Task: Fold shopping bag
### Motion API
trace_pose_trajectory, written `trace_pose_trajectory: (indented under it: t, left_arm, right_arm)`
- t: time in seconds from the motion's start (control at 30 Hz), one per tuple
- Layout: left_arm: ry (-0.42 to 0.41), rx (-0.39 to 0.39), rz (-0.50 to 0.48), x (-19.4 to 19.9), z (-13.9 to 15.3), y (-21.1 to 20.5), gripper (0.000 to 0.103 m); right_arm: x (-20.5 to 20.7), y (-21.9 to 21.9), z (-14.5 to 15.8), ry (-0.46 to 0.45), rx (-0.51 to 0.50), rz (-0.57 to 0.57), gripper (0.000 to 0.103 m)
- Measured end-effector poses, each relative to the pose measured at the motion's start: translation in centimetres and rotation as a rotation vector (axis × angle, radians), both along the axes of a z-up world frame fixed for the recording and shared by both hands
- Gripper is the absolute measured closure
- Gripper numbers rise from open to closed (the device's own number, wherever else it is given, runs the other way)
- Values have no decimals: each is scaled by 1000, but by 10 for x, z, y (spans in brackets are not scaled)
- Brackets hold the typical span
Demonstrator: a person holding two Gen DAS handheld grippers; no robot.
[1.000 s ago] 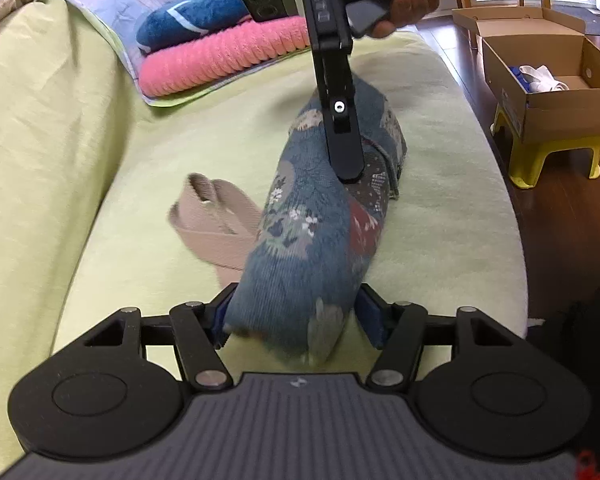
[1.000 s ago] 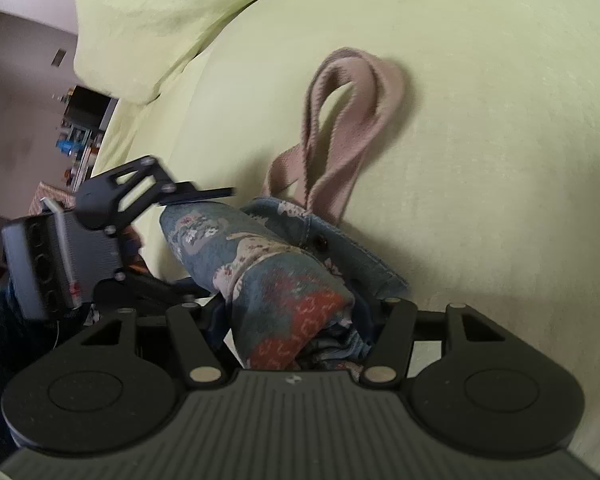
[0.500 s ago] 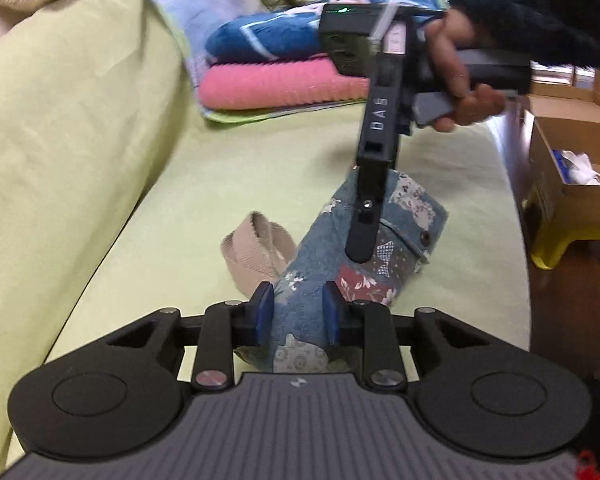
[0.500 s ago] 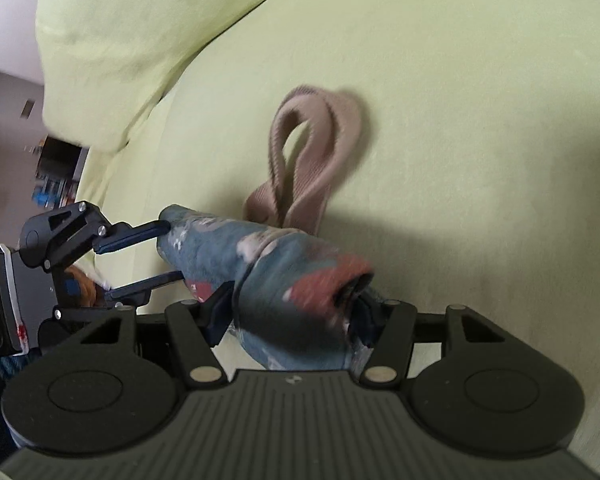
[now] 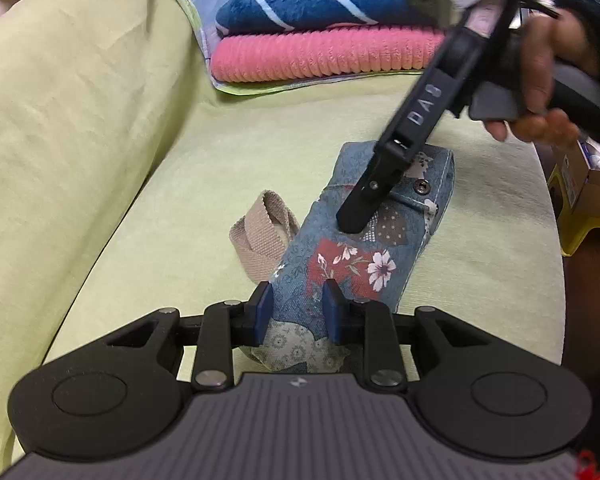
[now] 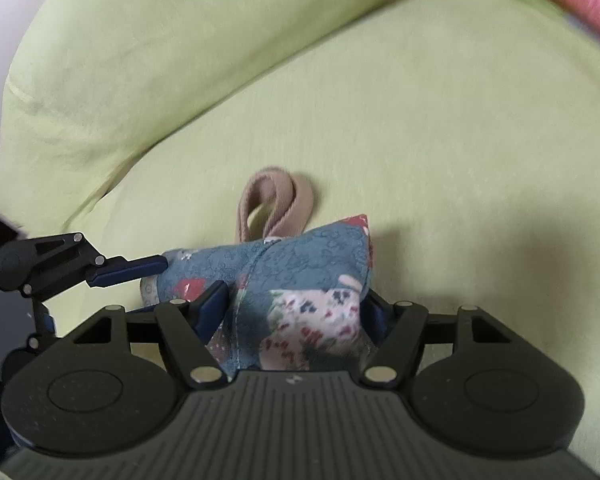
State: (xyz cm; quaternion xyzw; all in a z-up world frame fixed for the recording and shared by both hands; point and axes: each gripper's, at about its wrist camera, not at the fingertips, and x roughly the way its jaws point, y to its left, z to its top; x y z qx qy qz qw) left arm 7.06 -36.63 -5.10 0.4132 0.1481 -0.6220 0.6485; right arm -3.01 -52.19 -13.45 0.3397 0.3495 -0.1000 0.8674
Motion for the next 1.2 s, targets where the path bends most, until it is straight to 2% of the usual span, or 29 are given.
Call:
trace_pose_trajectory:
  t: [0.1, 0.23, 0.3, 0.37, 0.47, 0.77, 0.87, 1.2]
  left_arm:
    - [12, -2, 9, 2, -1, -3, 71]
    - [20, -4, 10, 3, -1, -4, 71]
    - [23, -4, 11, 4, -1, -5, 71]
    - [26, -3, 11, 5, -1, -8, 71]
    - [37, 0, 10, 8, 0, -8, 71]
    - [88, 6, 32, 21, -2, -21, 71]
    - [96, 7, 44, 21, -2, -21, 71]
    - [101, -12, 105, 14, -1, -19, 71]
  right_arm:
    - [-10, 20, 13, -31, -142, -68, 37]
    - [-38, 42, 31, -103, -262, -190, 40]
    - [-48, 61, 38, -140, -360, -207, 56]
    - [-52, 80, 40, -171, -435, -175, 72]
    - [-38, 85, 32, -135, -460, -145, 83]
    - [3, 97, 13, -27, -518, -55, 81]
    - [4, 90, 13, -5, -481, -47, 81]
    - [5, 94, 11, 13, -486, -49, 81]
